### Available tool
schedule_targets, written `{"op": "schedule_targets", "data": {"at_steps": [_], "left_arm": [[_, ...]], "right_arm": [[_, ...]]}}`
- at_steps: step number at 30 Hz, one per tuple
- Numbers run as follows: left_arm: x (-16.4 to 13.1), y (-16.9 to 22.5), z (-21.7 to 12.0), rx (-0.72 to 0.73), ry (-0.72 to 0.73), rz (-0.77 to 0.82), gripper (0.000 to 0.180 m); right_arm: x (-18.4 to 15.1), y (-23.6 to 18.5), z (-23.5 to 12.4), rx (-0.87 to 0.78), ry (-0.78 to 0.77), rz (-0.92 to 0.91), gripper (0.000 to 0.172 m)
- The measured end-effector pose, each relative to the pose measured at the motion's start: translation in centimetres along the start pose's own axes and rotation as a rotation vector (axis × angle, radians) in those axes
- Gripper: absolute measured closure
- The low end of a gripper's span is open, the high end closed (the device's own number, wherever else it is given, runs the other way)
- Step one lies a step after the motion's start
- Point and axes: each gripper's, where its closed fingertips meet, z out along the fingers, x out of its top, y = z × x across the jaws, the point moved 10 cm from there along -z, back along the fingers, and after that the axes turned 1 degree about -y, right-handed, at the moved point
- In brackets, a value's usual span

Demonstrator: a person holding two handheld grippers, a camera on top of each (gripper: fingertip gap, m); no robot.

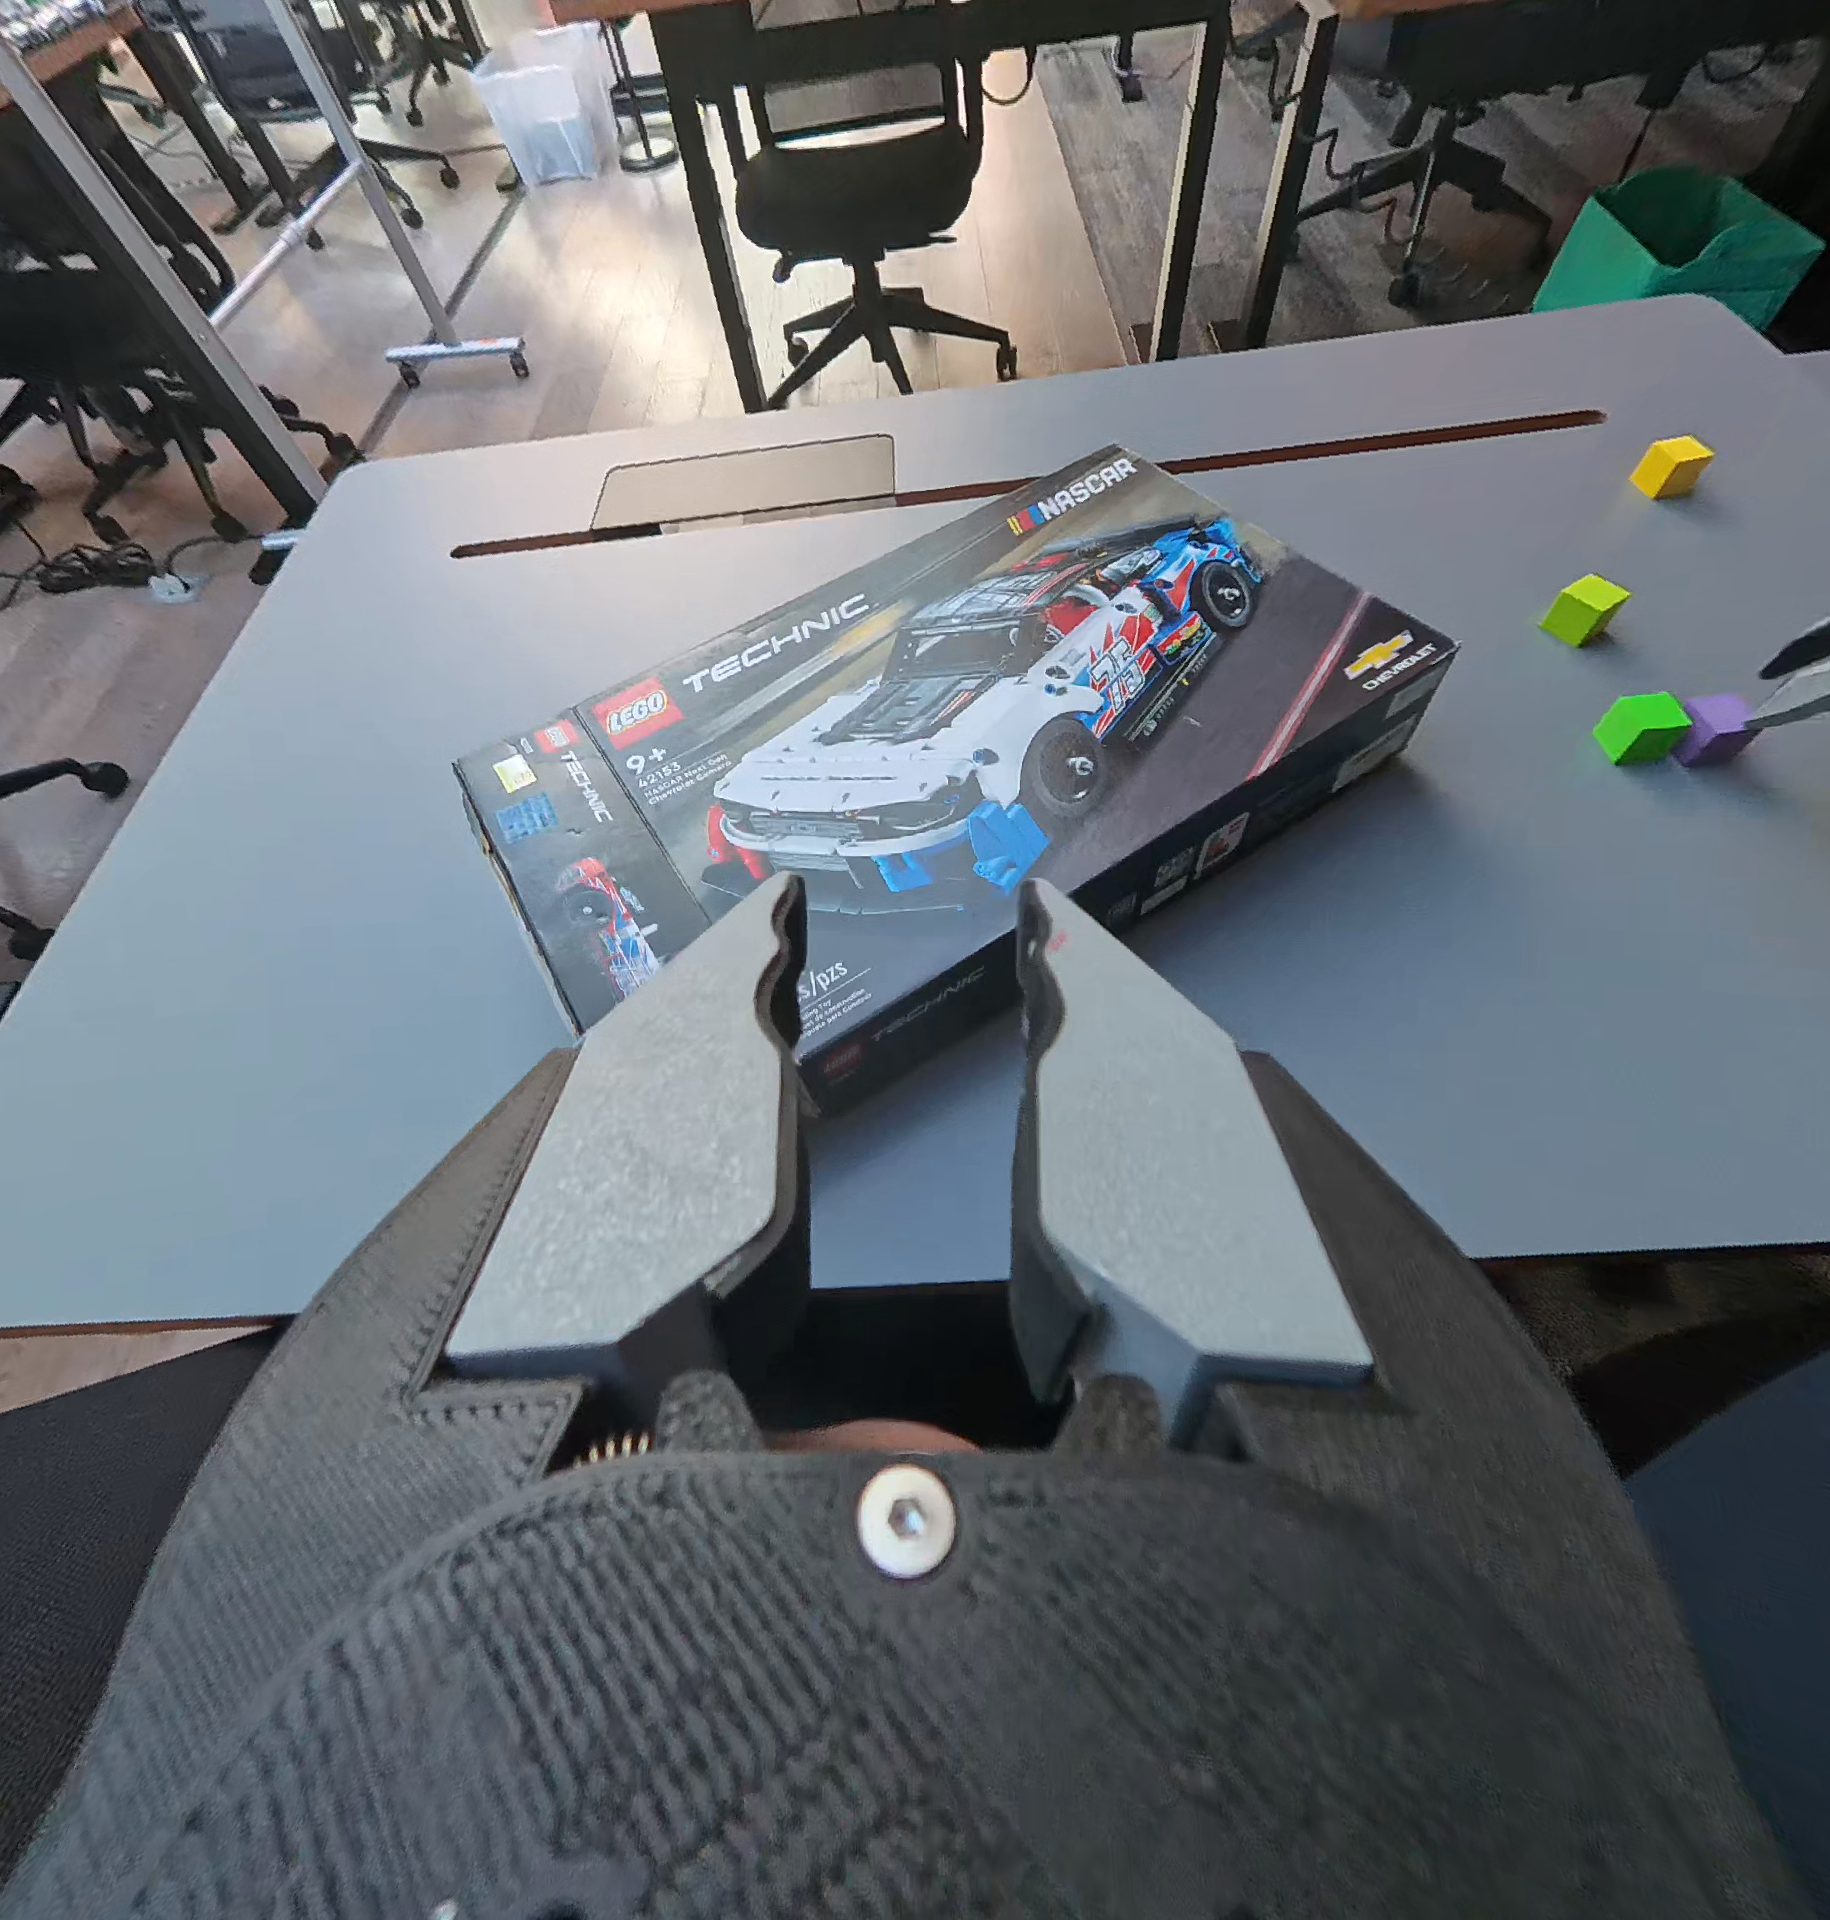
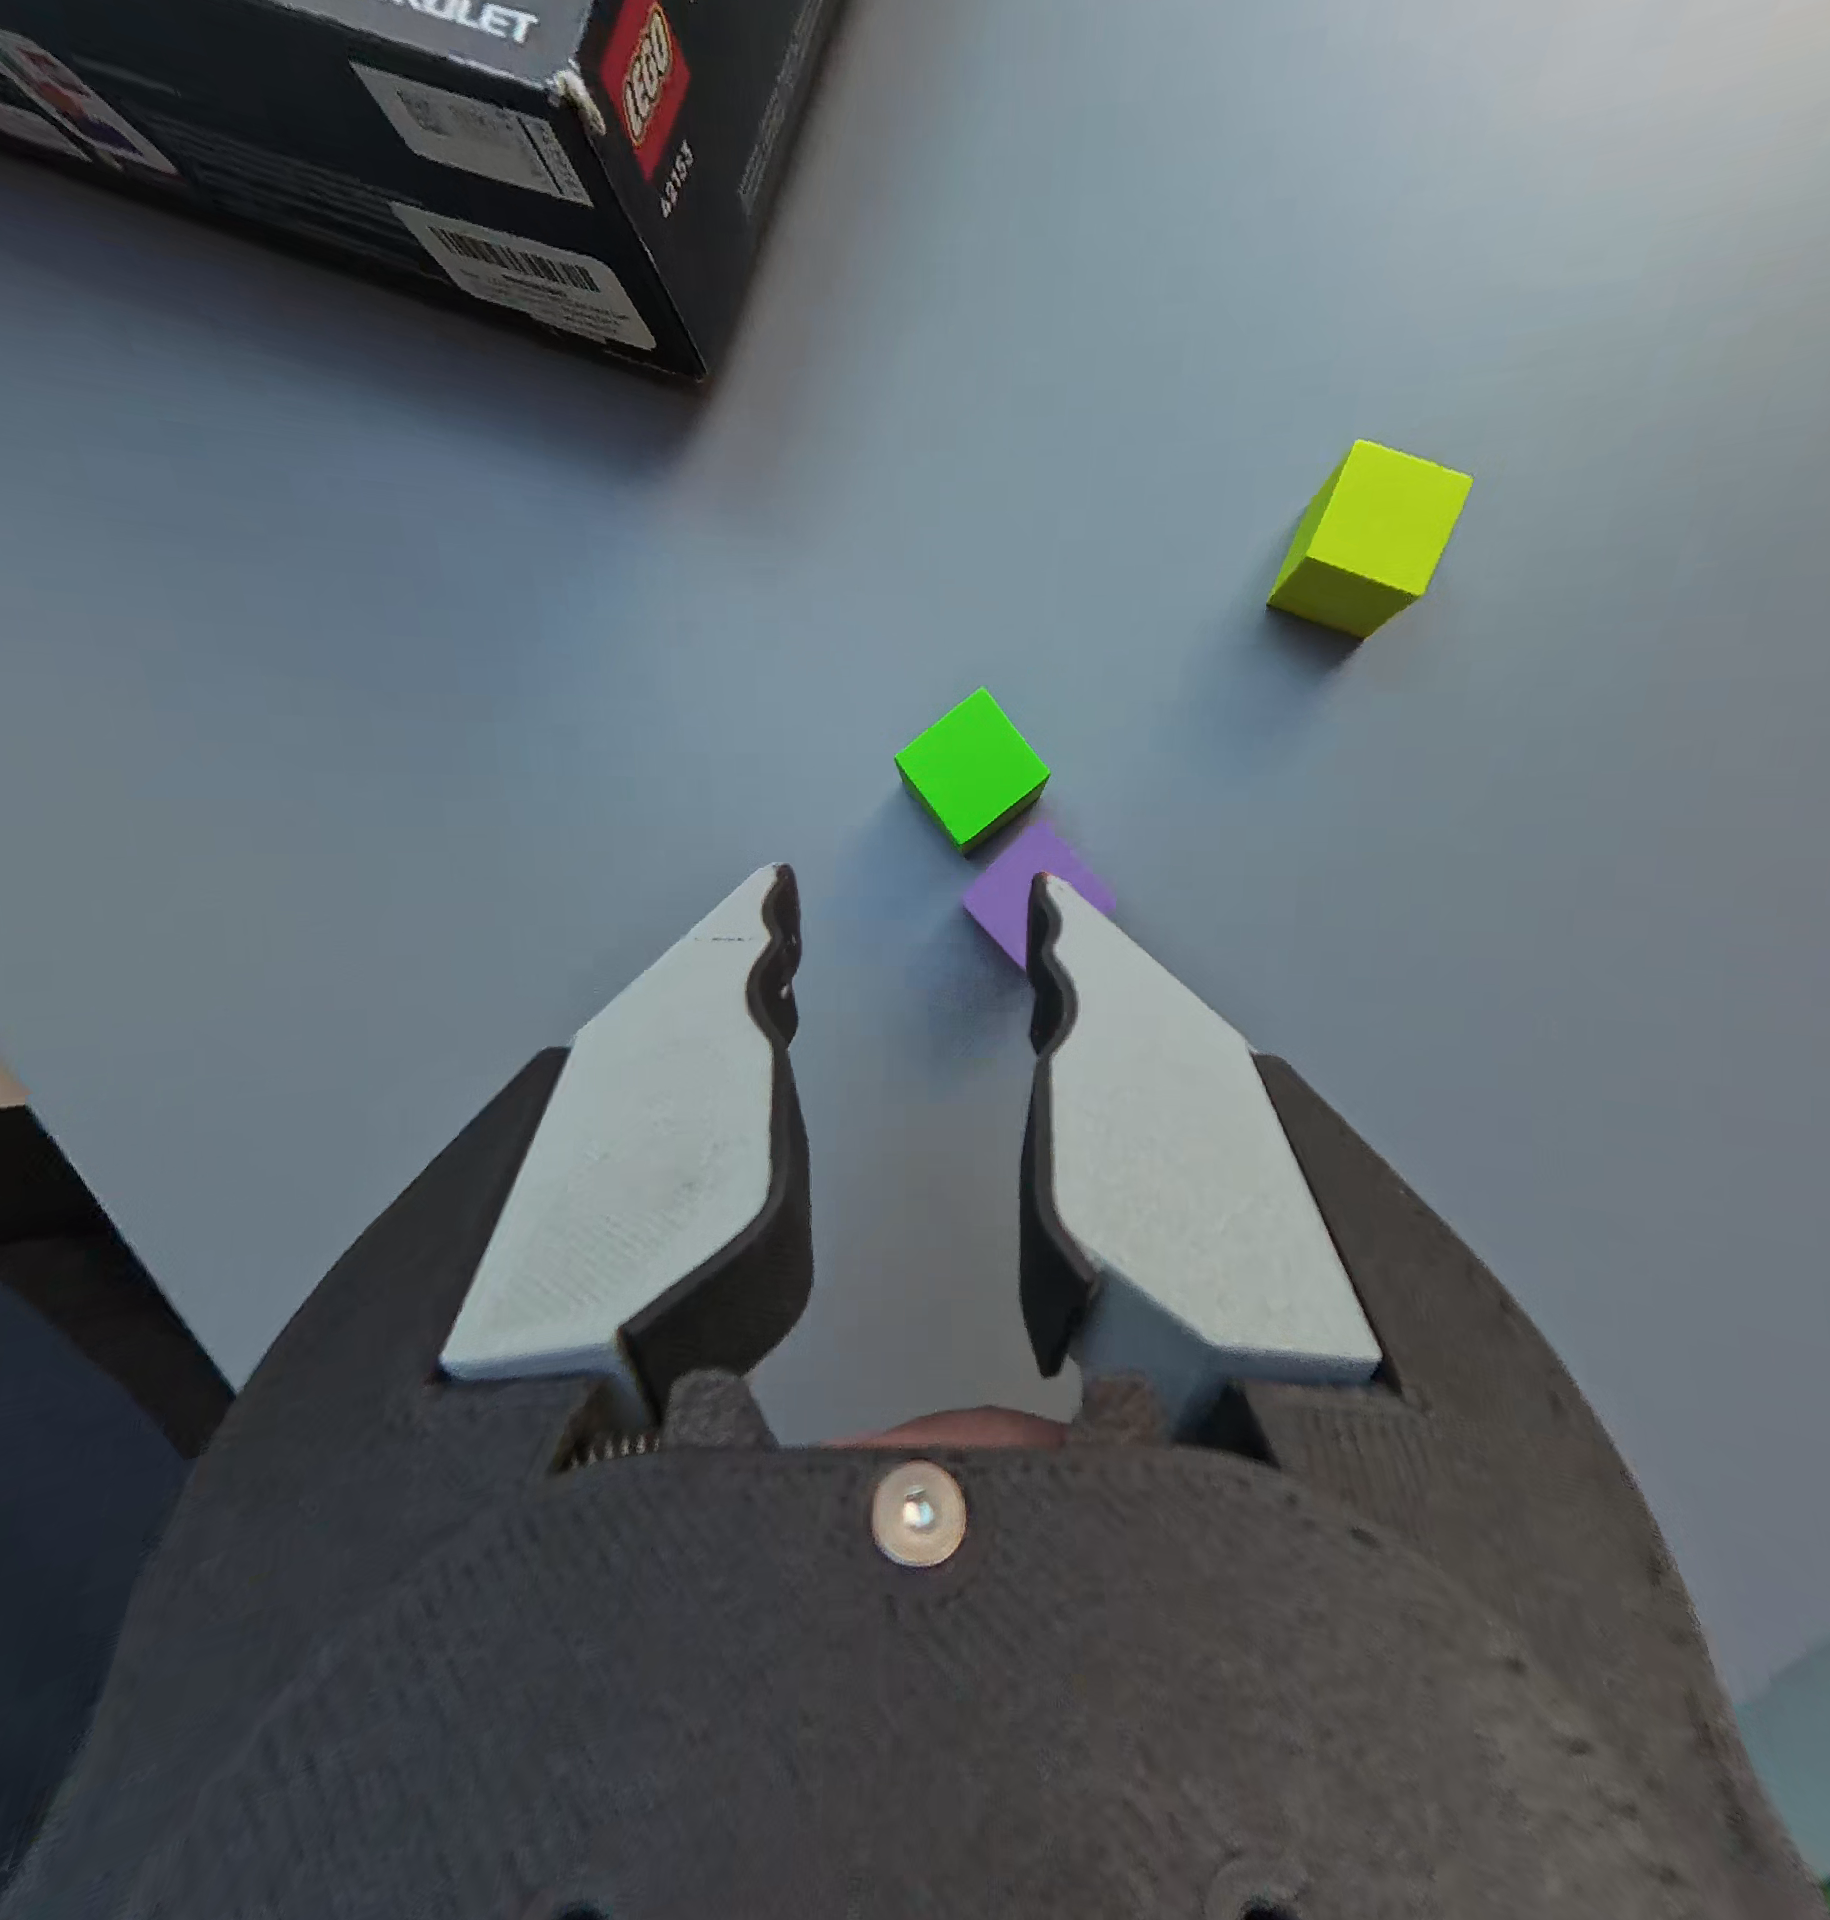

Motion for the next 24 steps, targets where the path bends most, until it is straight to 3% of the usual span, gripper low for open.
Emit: {"op": "schedule_targets", "data": {"at_steps": [6,8,14,18,24], "left_arm": [[0.2,0.7,0.0,-0.003,-0.004,0.012,0.142],[0.5,0.9,-0.7,-0.007,-0.001,0.0,0.142],[-0.2,1.3,-3.9,0.032,-0.047,0.053,0.138],[-0.8,1.1,-5.1,0.061,-0.048,0.086,0.139],[-1.6,0.9,-3.2,0.042,-0.105,0.153,0.139]], "right_arm": [[1.1,1.0,3.3,-0.009,-0.106,-0.082,0.134],[1.6,1.0,3.7,0.005,-0.083,-0.076,0.147],[0.6,-1.8,4.5,0.111,-0.158,-0.075,0.162],[0.0,-4.3,3.6,0.14,-0.107,-0.12,0.155],[1.1,-3.5,2.5,0.125,0.02,-0.03,0.147]]}}
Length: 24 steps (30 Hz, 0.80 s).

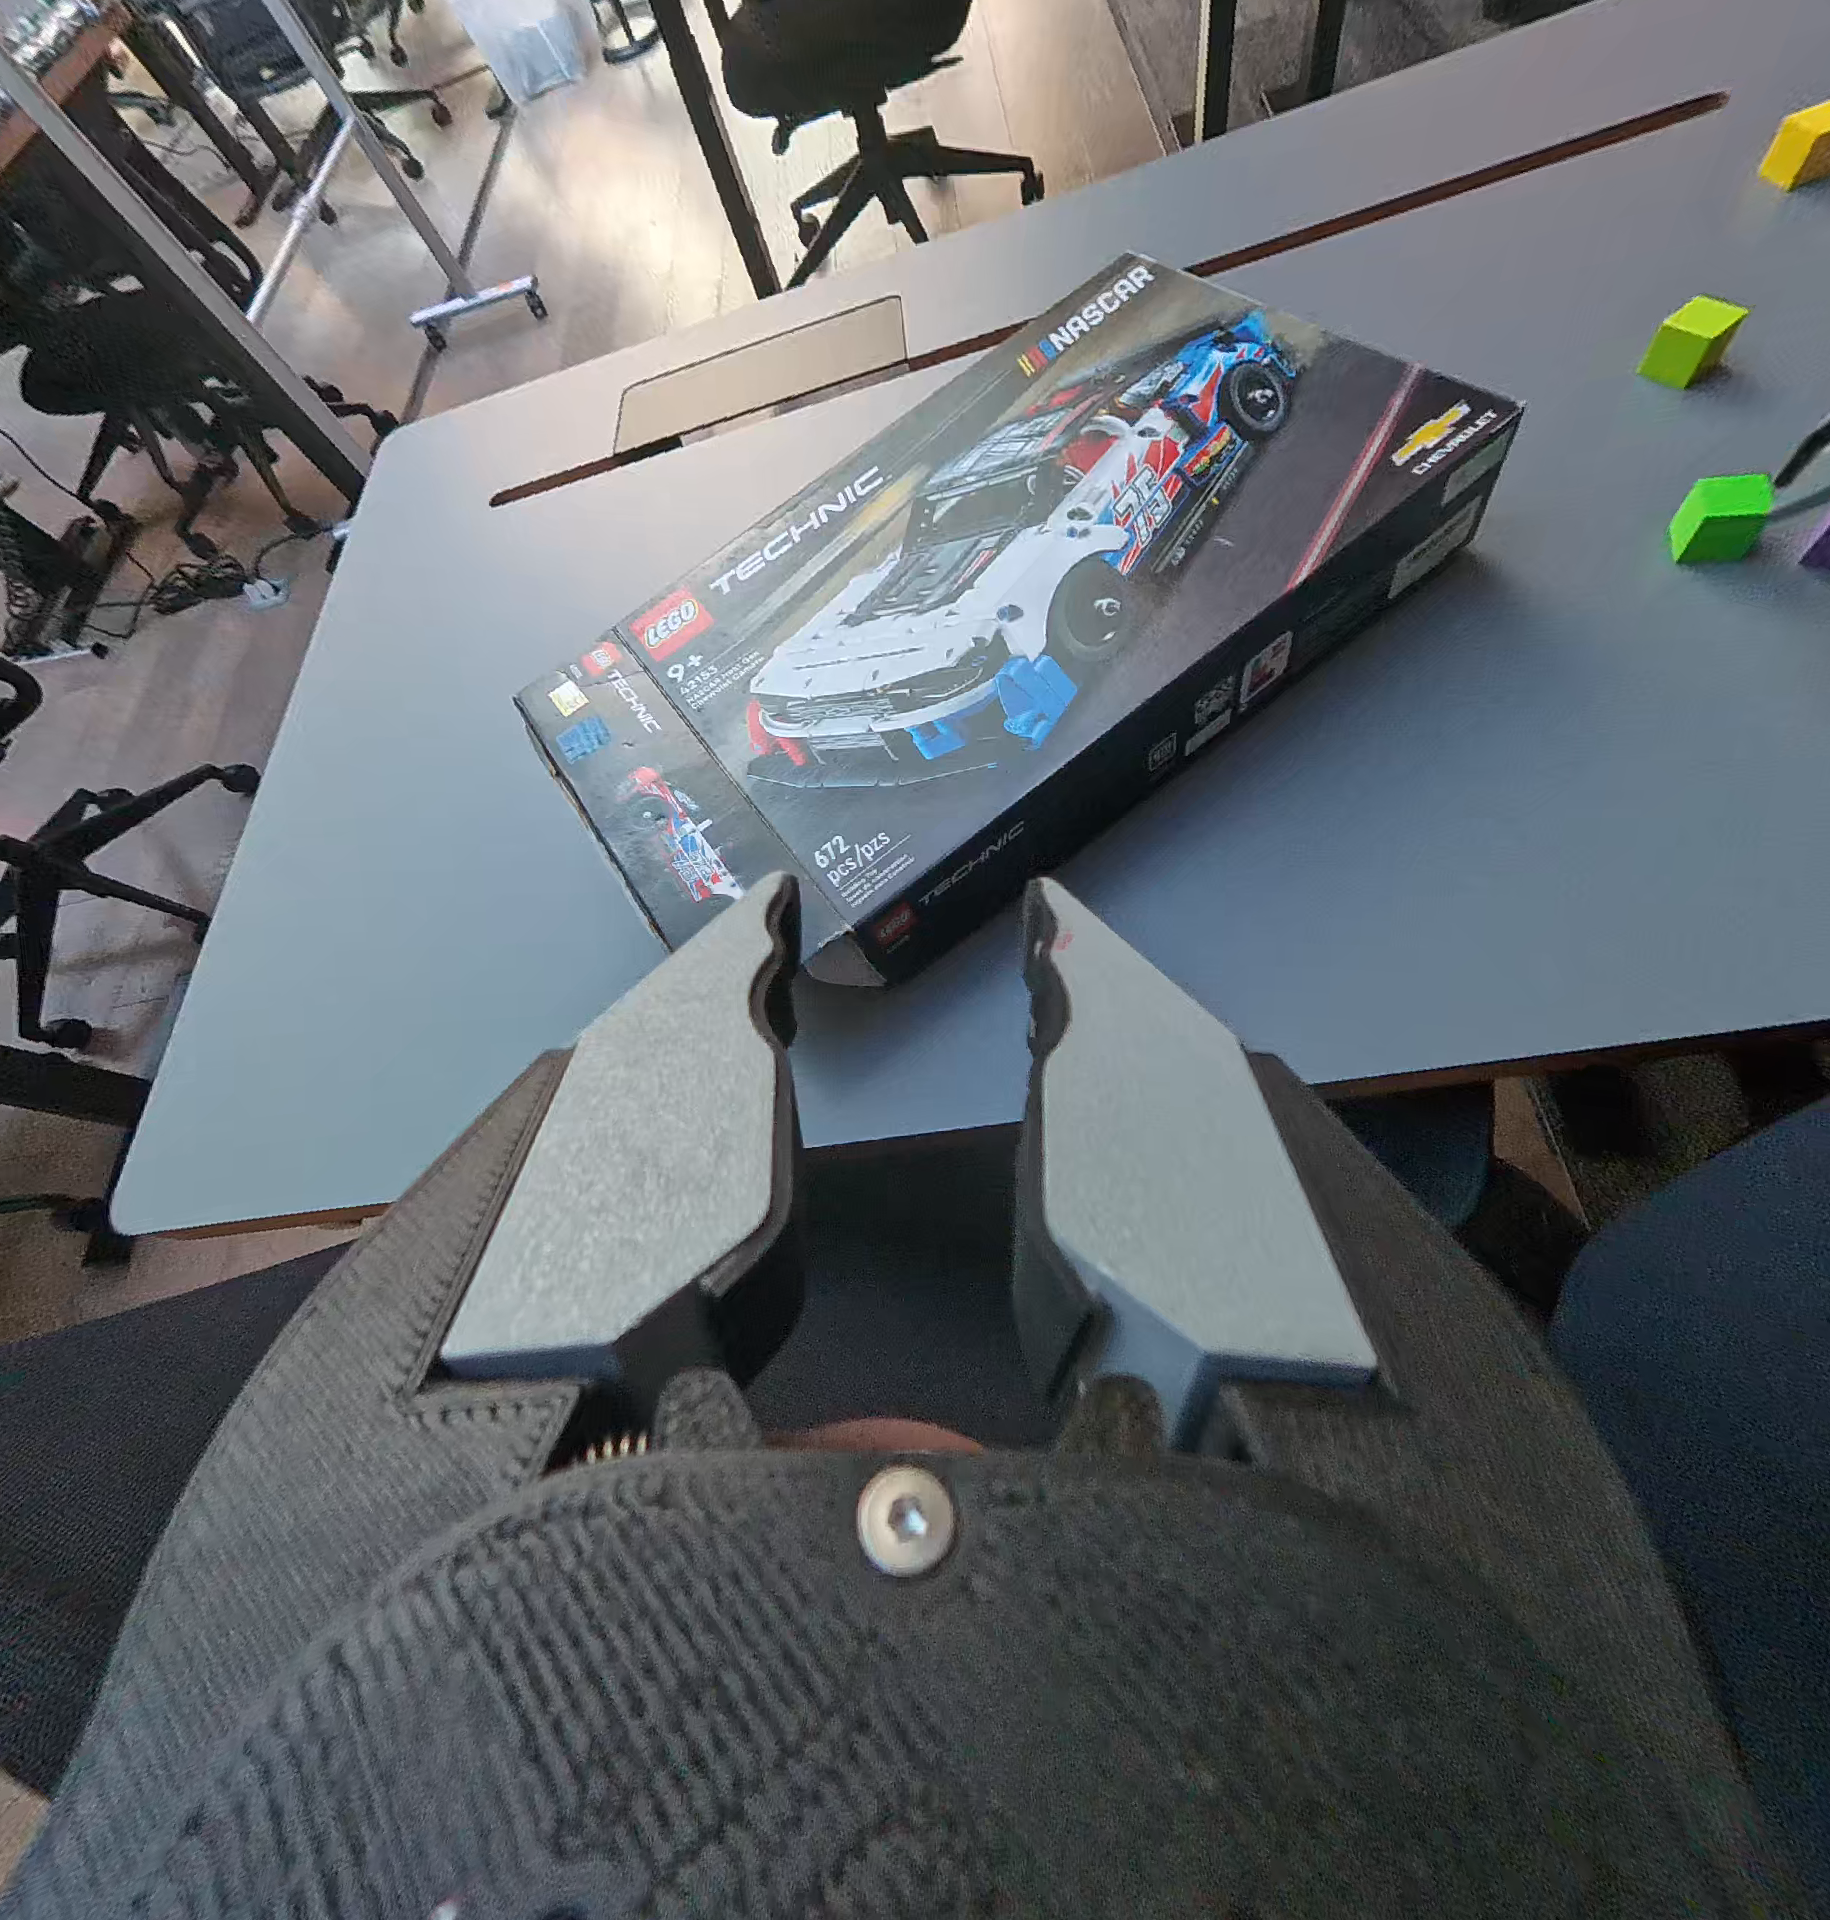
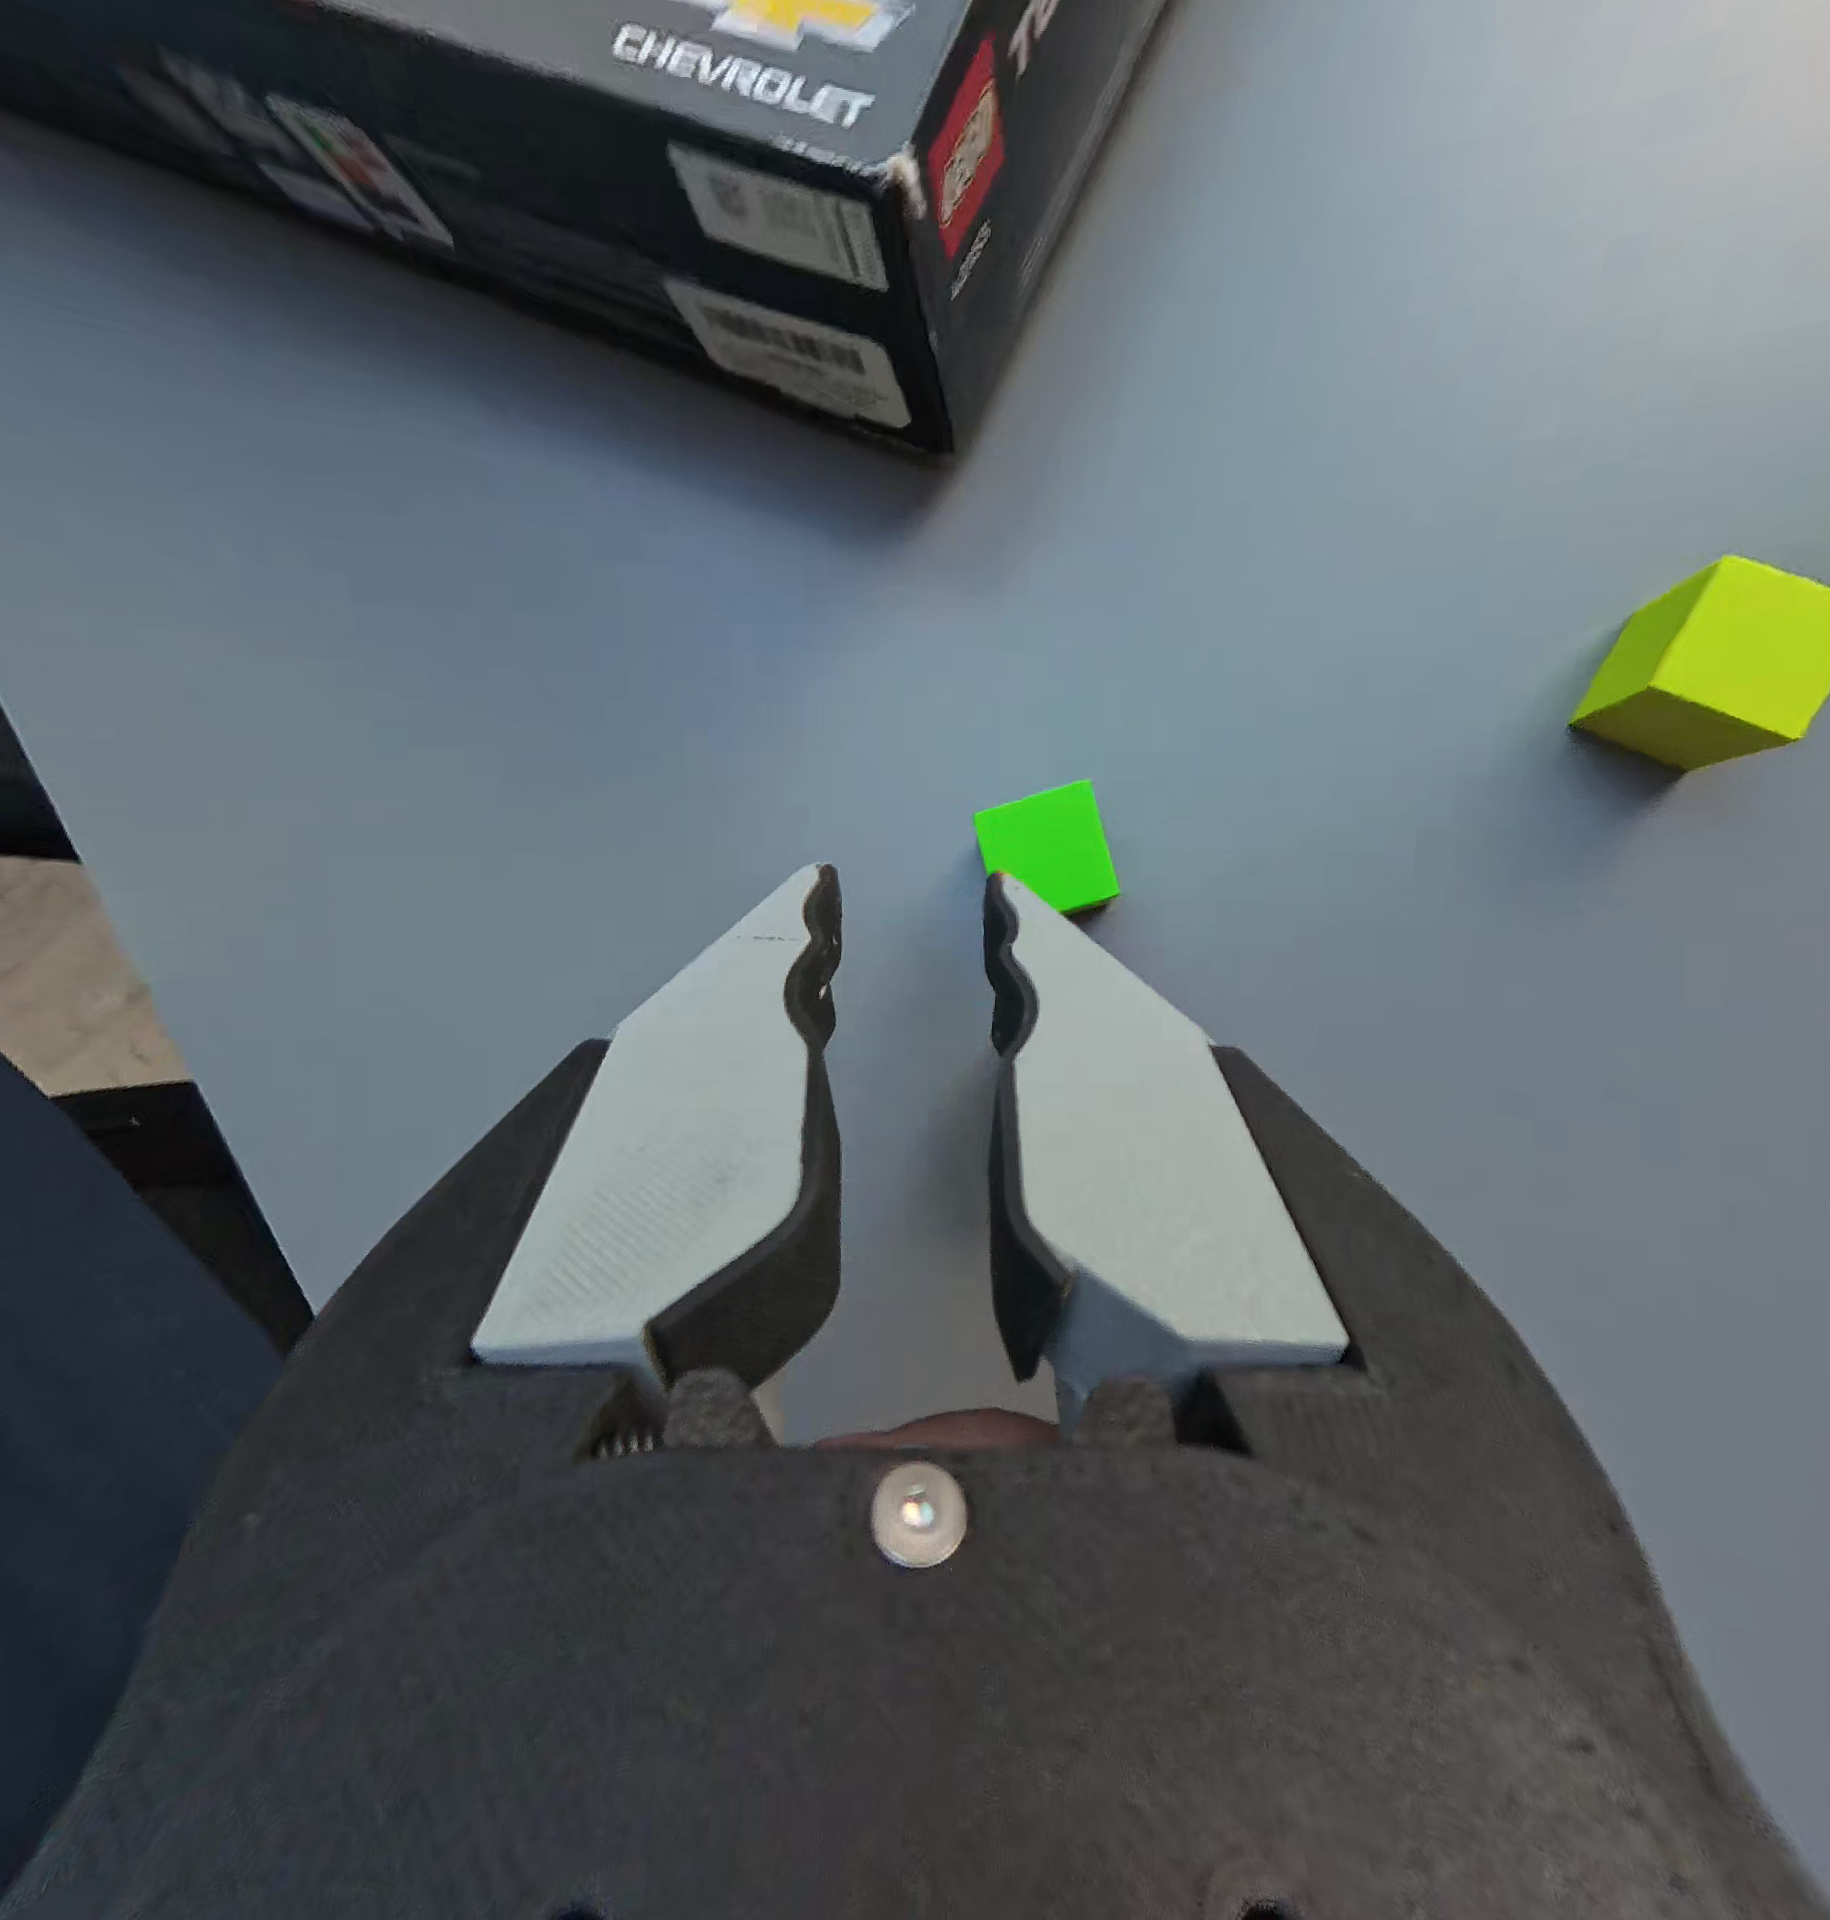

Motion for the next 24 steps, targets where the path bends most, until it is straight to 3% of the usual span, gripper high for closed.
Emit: {"op": "schedule_targets", "data": {"at_steps": [6,12,20,24], "left_arm": [[0.0,-0.2,0.3,-0.032,0.022,-0.006,0.144],[-0.1,-0.7,0.3,-0.041,0.05,-0.049,0.143],[-0.2,-1.2,0.4,-0.079,0.069,-0.085,0.143],[-0.5,-1.4,0.7,-0.107,0.072,-0.105,0.143]], "right_arm": [[-0.5,1.6,0.8,-0.062,-0.037,0.114,0.143],[-1.4,-2.1,2.0,0.049,-0.07,0.026,0.144],[-0.7,-1.8,0.4,-0.074,-0.002,0.05,0.143],[-0.2,0.0,-0.4,-0.124,-0.001,0.121,0.125]]}}
